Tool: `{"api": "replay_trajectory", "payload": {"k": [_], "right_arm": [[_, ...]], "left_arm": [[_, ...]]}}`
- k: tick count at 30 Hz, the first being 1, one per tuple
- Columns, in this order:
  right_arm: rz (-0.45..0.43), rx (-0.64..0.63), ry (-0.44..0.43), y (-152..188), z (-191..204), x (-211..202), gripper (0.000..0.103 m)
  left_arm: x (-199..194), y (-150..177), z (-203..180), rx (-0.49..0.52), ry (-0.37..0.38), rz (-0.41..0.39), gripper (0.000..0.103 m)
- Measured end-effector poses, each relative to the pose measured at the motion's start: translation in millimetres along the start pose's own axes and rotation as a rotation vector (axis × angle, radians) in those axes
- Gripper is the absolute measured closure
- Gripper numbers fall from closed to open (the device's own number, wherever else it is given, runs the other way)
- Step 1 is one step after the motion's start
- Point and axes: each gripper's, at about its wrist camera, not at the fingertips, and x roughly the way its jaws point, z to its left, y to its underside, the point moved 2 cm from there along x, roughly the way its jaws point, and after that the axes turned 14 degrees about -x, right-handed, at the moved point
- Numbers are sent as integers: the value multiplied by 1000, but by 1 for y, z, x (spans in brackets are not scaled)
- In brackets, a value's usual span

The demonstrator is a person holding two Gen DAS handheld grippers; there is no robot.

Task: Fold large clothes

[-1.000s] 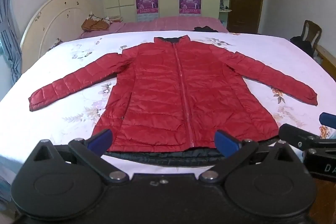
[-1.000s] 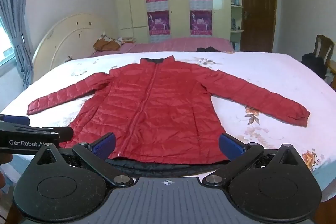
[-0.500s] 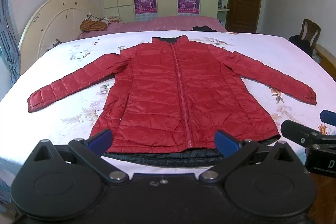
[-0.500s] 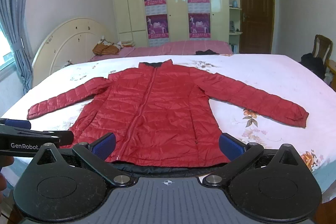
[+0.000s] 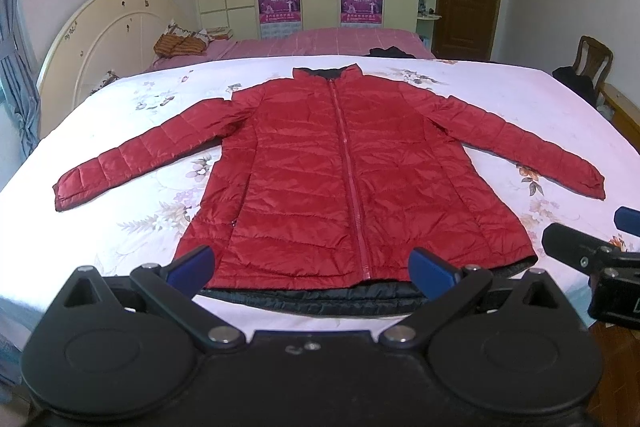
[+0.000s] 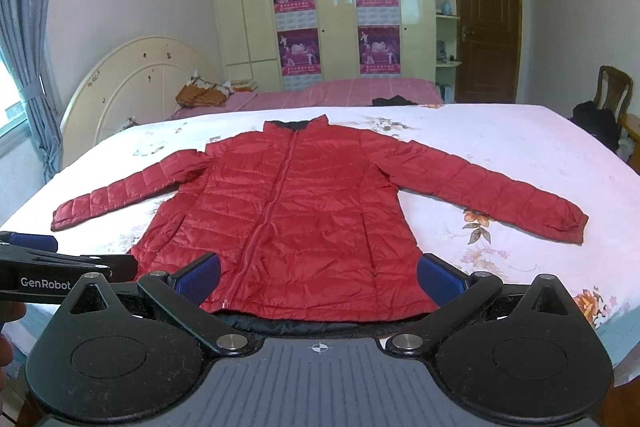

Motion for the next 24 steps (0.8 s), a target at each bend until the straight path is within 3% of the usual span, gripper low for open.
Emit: {"api": "replay_trajectory", "payload": {"k": [24], "right_arm": [[-1, -5, 4, -4, 4, 1, 0]], "left_arm": [[-2, -3, 11, -9, 2, 6, 0]]}}
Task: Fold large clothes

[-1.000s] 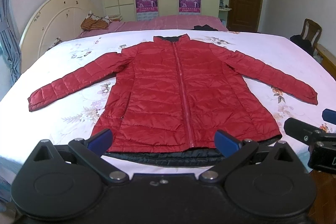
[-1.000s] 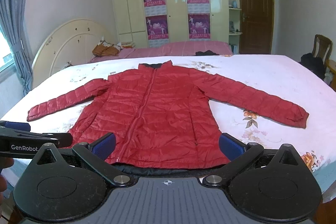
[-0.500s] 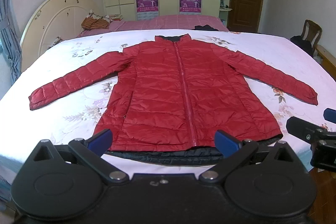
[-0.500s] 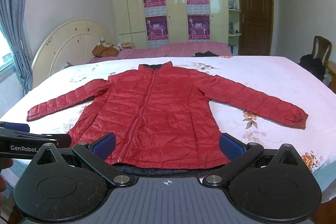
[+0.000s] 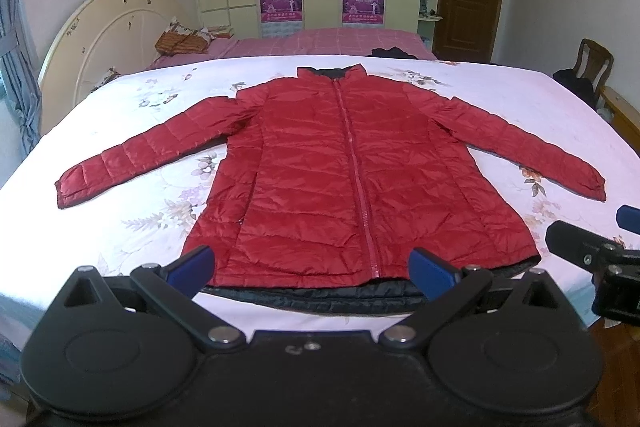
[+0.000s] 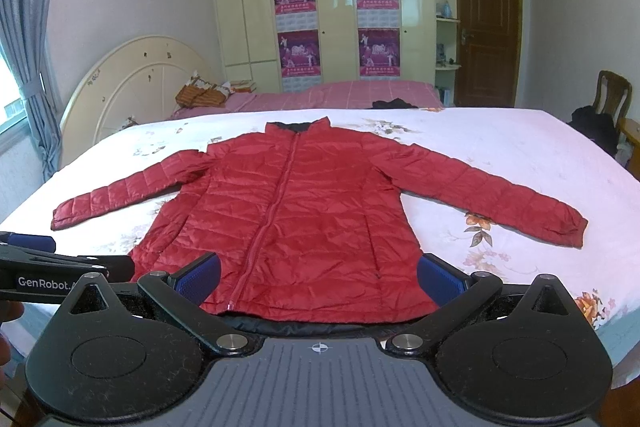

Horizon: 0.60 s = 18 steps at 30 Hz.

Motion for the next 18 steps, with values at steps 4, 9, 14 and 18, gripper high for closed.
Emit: {"api": "replay_trajectory", "payload": {"k": [4, 9, 14, 18], "right_arm": [[1, -2, 0, -1, 1, 0, 0], [1, -4, 2, -2, 4, 1, 0], [2, -3, 8, -3, 6, 2, 0], [5, -2, 13, -2, 6, 3, 0]], "left_arm": [[0, -1, 2, -1, -1, -1, 0], [1, -1, 3, -2, 0, 1, 0], [3, -1, 6, -6, -1, 4, 0], [4, -1, 8, -9, -2, 5, 0]]}}
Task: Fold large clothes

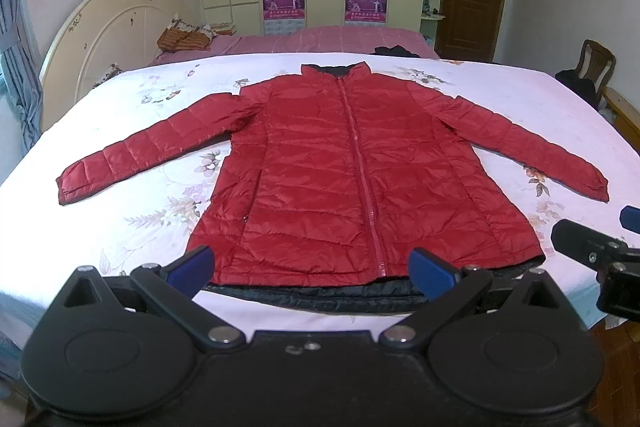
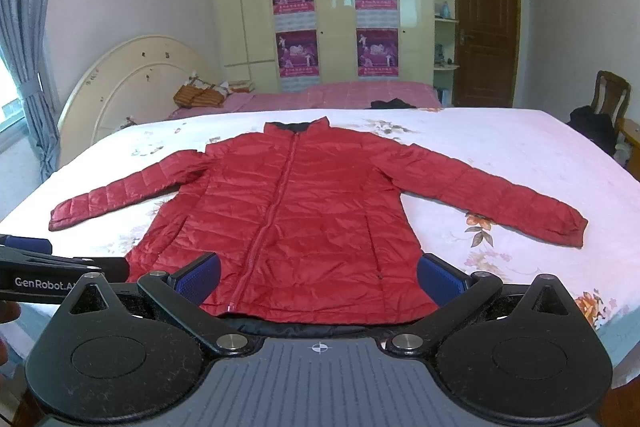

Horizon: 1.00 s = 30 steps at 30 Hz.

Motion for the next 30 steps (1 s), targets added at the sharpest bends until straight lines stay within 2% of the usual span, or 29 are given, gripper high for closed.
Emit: {"api": "replay_trajectory", "payload": {"k": [13, 30], "right_arm": [[7, 2, 12, 2, -1, 6, 0], [18, 27, 44, -6, -12, 33, 0]], "left_arm": [[10, -3, 5, -7, -10, 8, 0], [37, -27, 19, -45, -31, 13, 0]]}}
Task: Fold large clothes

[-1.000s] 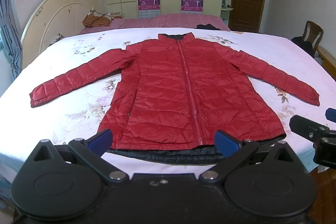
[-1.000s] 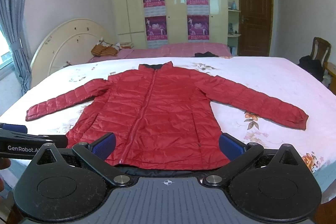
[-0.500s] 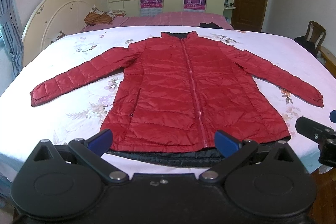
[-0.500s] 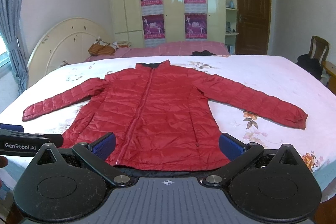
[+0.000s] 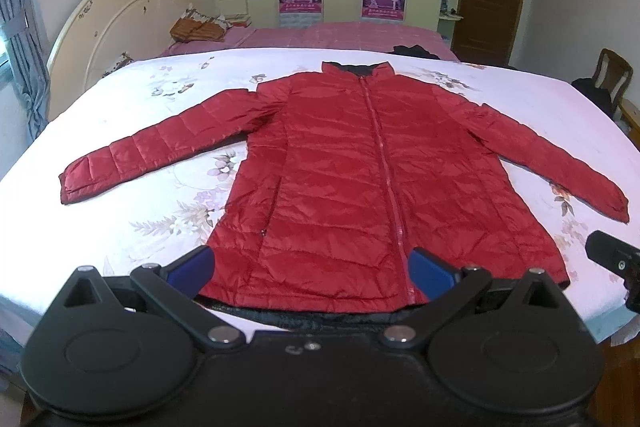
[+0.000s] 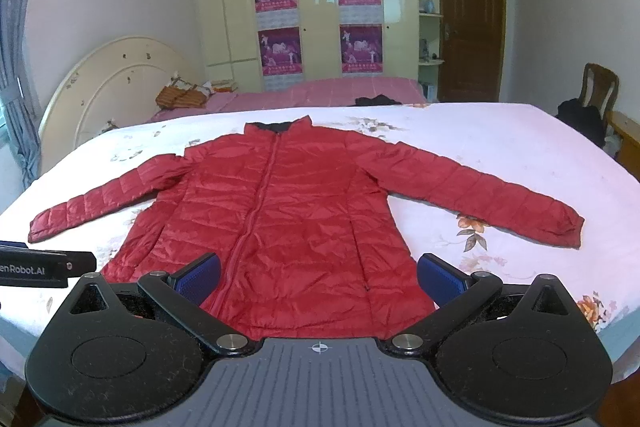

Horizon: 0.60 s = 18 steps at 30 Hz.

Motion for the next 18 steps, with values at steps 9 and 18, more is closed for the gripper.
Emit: {"api": "replay_trajectory", "payload": {"k": [9, 18], "right_arm": [[22, 25, 16, -9, -2, 27, 0], [47, 49, 42, -25, 0, 64, 0]], "left_arm": [[24, -20, 8, -3, -9, 10, 0], [62, -46, 15, 4, -8, 33, 0]]}}
